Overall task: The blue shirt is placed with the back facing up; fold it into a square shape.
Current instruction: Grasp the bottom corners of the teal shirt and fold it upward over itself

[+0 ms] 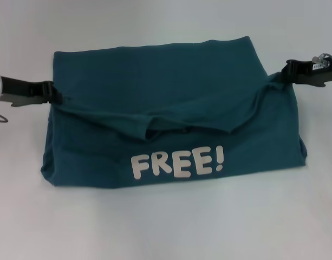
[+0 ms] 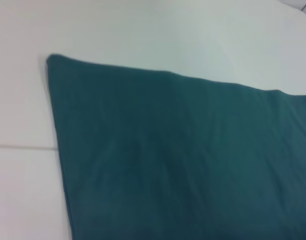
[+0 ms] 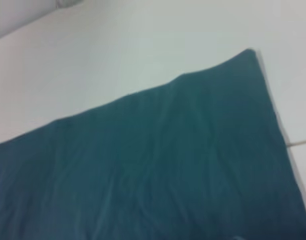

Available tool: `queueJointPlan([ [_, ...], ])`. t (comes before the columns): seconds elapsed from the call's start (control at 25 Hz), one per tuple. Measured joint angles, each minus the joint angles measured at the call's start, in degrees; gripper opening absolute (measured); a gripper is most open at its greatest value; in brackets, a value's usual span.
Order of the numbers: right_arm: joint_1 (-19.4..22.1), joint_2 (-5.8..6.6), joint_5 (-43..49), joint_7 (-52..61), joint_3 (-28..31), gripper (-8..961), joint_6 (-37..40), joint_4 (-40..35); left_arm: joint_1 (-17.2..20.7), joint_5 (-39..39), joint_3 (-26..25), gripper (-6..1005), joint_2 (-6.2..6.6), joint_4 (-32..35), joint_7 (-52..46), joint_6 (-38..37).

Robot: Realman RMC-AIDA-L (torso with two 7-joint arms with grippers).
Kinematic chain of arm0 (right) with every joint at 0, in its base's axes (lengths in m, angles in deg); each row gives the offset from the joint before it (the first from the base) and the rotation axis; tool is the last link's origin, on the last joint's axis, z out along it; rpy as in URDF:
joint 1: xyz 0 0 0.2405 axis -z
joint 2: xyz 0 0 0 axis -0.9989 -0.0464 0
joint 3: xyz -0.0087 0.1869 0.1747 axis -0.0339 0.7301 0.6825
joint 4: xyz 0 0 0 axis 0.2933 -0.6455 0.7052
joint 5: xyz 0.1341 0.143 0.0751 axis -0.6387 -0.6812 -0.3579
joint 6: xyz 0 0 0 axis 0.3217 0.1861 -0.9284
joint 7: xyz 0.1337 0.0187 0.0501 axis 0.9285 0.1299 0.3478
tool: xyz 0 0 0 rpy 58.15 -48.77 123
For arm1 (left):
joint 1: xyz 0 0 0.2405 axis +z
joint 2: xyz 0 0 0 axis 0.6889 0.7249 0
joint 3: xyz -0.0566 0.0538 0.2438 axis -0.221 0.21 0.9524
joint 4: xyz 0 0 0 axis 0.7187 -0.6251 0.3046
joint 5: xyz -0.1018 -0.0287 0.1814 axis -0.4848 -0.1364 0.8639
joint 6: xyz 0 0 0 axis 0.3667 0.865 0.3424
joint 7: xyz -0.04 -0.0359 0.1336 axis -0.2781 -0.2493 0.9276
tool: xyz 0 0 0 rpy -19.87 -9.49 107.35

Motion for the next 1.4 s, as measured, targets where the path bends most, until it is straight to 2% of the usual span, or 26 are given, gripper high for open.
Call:
queueJointPlan([
  [0.32,-2.21,-0.42,0.83,-0.46,-2.46,33,-2.89,1.54,-0.62,0.19,3.9,45,-0.29,-0.83,-0.06,5.17],
  [0.92,-3.78,-0.51,0.99,-0.46,-2.64,56,-6.97,1.86,-1.68,0.3,4.54,101,-0.05,-0.85,-0.42,9.04],
  [1.4,-5.7,-0.99,1.11,-0.98,-7.34,78,-10.79,5.59,-1.4,1.09,5.13,145,-1.37,-1.4,0.79,11.1],
])
